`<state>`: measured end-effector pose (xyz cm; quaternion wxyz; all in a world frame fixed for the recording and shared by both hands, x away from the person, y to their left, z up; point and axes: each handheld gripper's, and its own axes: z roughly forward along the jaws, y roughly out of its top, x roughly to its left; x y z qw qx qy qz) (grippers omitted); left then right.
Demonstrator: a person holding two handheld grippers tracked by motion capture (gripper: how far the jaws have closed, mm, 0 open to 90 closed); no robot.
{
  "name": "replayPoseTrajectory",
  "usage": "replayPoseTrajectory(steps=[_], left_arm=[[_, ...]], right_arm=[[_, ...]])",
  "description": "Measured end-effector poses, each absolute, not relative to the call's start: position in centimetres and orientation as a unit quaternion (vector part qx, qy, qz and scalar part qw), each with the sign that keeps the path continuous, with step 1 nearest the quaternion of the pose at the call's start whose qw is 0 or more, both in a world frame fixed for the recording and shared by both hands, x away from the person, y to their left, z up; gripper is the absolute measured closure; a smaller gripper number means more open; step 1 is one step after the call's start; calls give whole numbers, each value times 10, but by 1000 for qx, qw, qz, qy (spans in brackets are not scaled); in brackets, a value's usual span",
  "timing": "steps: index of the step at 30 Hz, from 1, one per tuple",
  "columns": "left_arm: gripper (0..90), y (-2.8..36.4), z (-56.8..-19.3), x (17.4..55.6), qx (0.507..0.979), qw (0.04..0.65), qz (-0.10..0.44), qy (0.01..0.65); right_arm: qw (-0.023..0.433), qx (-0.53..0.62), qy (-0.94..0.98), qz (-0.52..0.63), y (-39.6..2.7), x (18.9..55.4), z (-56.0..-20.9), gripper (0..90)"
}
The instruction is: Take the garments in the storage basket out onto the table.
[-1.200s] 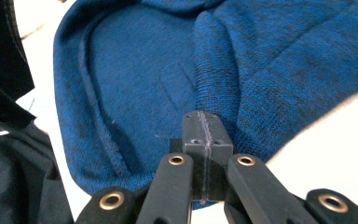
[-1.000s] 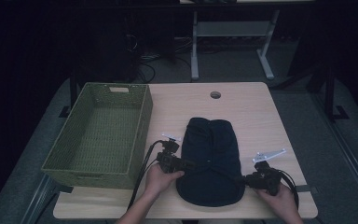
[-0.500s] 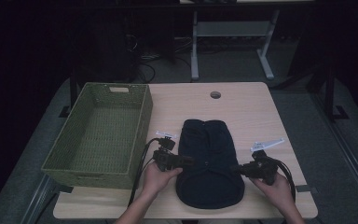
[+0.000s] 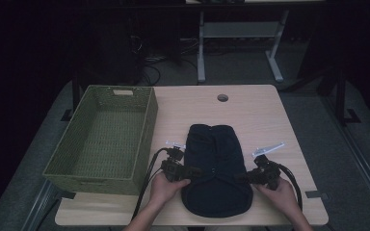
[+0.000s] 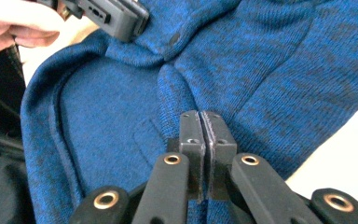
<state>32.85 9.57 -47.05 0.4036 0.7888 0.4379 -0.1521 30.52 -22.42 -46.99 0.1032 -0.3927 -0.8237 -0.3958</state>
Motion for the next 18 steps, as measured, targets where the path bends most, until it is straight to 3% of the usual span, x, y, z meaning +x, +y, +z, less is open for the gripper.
replayPoseTrajectory(steps=[9,18], left_arm=[[743,100,-463,319,787,416,-149,430],[746,102,-445,346,750,470,-135,445]], right_arm=[[104,-375,-839,-380,-216,295,-465,842],[80,-385,-809,-437,-209,327,-435,841]])
